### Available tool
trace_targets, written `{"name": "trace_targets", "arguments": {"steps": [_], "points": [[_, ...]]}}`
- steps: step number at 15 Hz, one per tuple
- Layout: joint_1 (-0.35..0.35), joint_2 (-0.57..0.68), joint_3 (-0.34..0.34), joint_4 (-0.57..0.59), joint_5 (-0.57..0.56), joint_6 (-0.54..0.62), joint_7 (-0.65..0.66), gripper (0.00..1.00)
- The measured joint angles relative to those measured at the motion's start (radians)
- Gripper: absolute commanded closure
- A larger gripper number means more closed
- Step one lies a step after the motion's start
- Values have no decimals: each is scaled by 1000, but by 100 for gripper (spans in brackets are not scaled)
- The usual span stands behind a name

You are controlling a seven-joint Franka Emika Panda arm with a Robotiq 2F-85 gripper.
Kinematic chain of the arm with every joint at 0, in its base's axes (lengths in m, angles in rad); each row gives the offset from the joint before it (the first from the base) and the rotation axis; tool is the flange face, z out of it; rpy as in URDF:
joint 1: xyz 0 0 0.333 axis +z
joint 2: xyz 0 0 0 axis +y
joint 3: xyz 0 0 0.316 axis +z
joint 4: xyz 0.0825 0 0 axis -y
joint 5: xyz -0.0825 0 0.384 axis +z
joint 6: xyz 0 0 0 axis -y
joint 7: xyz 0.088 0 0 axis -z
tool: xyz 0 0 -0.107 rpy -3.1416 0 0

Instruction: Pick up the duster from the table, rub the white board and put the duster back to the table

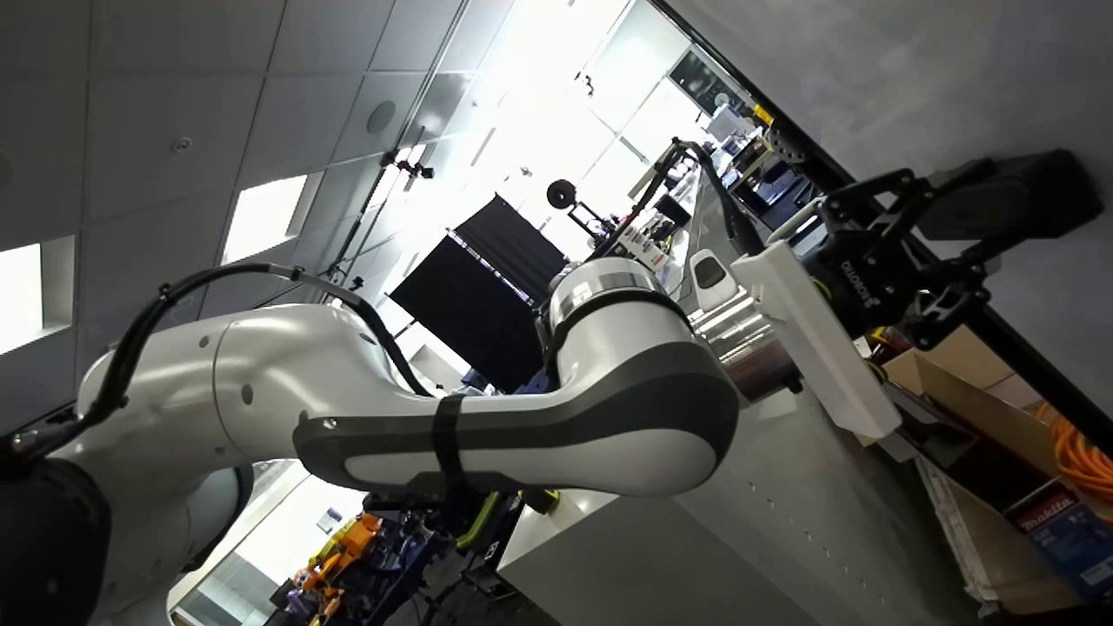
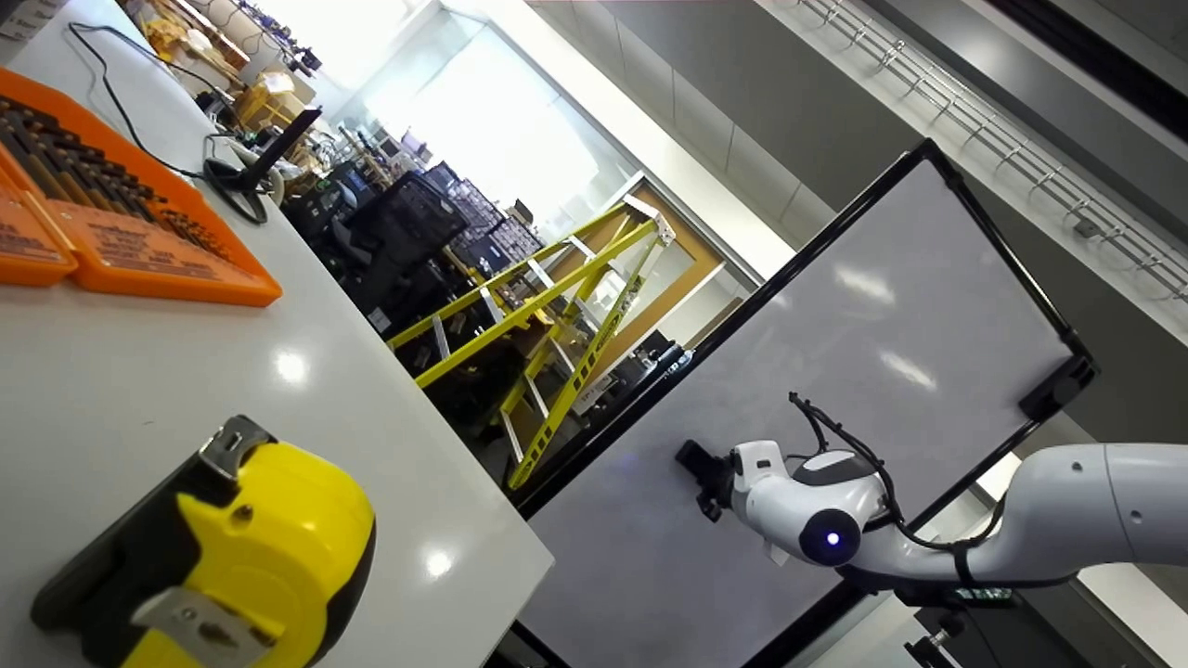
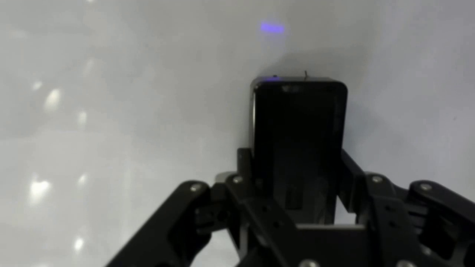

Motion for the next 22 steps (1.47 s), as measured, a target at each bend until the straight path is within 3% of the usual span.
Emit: {"name": "trace_targets", "arguments": {"steps": [3, 6, 12, 17, 18, 19, 21, 22], "points": [[8, -57, 56, -25, -79, 0, 40, 70], [52, -177, 96, -89, -81, 49, 44, 70], [123, -374, 150, -172, -81, 421, 43, 70], [211, -412, 141, -167, -80, 722, 44, 70], [221, -411, 136, -167, -26, 763, 0, 70], [222, -409, 131, -167, -5, 791, -37, 45], [222, -407, 130, -169, -7, 794, -36, 45], [221, -405, 130, -169, -7, 794, -36, 70]]}}
